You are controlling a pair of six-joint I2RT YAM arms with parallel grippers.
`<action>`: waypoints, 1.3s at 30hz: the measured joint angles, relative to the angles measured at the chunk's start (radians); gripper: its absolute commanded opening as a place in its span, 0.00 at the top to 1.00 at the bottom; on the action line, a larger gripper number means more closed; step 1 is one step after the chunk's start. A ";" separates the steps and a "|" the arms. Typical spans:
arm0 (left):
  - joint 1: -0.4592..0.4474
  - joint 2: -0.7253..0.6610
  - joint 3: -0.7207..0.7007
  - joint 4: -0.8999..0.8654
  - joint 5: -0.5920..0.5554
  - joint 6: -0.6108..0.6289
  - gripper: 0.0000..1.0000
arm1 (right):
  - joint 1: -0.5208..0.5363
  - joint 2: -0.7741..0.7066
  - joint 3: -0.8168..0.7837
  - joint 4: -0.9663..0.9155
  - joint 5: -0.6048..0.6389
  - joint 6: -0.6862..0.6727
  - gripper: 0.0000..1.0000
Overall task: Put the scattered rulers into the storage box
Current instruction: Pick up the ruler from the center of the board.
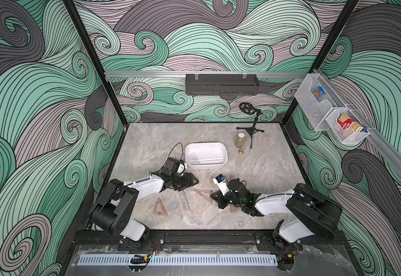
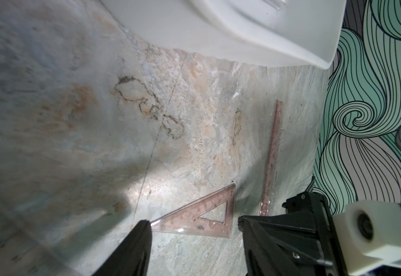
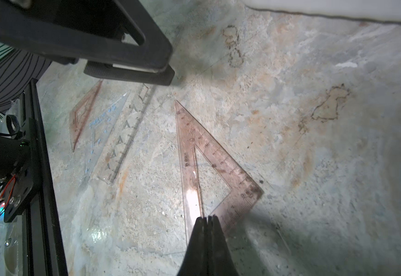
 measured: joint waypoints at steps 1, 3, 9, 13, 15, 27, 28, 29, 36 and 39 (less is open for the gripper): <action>0.000 0.002 0.000 0.005 0.000 -0.001 0.35 | 0.000 0.005 -0.004 0.002 -0.002 0.002 0.96; 0.000 0.007 0.000 0.011 0.000 -0.002 0.35 | 0.000 0.013 -0.013 0.008 -0.006 0.006 0.96; 0.000 0.010 -0.001 0.023 0.000 -0.002 0.35 | -0.003 0.025 -0.018 0.034 -0.010 0.018 0.96; 0.000 0.010 -0.003 0.023 0.000 -0.002 0.35 | -0.005 0.027 -0.018 0.037 -0.011 0.020 0.96; 0.000 0.008 -0.003 0.023 -0.004 -0.002 0.35 | -0.007 0.021 -0.018 0.031 -0.011 0.020 0.95; 0.000 -0.011 -0.003 0.021 -0.027 -0.002 0.32 | -0.013 0.022 0.018 0.030 -0.013 0.014 0.96; 0.001 -0.011 -0.003 0.021 -0.027 -0.002 0.32 | -0.014 0.029 0.018 0.029 -0.014 0.014 0.96; 0.000 -0.011 -0.003 0.021 -0.027 -0.002 0.32 | -0.016 0.034 0.018 0.030 -0.016 0.014 0.97; 0.002 -0.011 -0.003 0.021 -0.030 -0.002 0.32 | -0.022 0.047 0.015 0.045 -0.027 0.014 0.97; 0.002 -0.011 -0.003 0.021 -0.030 -0.002 0.32 | -0.022 0.049 0.006 0.052 -0.028 0.014 0.97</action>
